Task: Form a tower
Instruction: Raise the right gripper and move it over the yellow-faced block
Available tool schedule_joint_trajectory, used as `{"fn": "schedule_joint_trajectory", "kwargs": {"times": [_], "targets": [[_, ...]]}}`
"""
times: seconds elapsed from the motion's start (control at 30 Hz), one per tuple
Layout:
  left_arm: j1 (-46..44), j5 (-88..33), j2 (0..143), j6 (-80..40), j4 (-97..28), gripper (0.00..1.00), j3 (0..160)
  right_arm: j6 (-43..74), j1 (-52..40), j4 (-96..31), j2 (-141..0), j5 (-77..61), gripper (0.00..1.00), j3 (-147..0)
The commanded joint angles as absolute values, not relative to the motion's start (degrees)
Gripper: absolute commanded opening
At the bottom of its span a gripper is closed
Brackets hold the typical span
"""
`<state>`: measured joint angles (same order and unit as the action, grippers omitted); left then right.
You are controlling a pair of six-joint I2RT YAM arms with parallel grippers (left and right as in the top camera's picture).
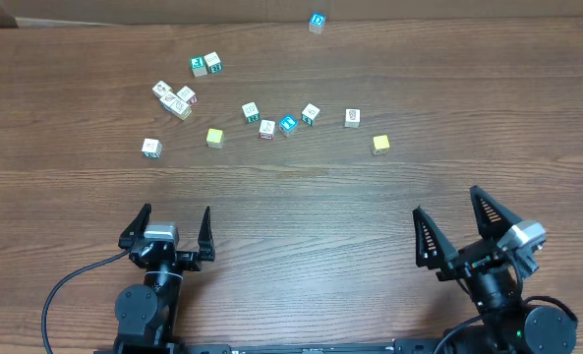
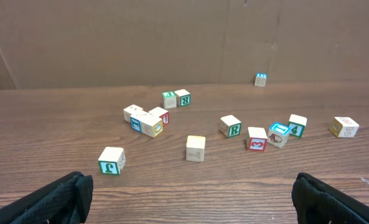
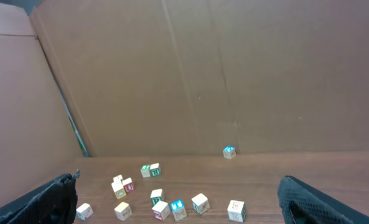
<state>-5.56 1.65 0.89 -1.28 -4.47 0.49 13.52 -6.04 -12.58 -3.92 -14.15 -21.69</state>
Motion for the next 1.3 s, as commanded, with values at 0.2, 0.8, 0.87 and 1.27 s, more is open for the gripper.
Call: {"fn": "schedule_joint_trajectory", "kwargs": {"times": [0.2, 0.8, 0.87, 1.27], "targets": [[-5.17, 0.99, 0.25, -0.38, -4.34, 1.00, 0.27, 13.45, -6.37, -17.34, -17.26, -14.74, 1.00, -34.48], [-5.17, 0.99, 0.25, -0.38, -4.34, 1.00, 0.30, 4.10, -6.37, -56.88, -61.89, -16.75, 1.00, -88.53], [-5.17, 0.99, 0.25, -0.38, -4.34, 1.00, 0.27, 3.95, -6.37, -61.60, -67.13, -16.51, 1.00, -94.98], [-5.17, 0.99, 0.25, -0.38, -4.34, 1.00, 0.27, 3.99, -6.37, -74.32, -95.04, -14.00, 1.00, -112.14]]}}
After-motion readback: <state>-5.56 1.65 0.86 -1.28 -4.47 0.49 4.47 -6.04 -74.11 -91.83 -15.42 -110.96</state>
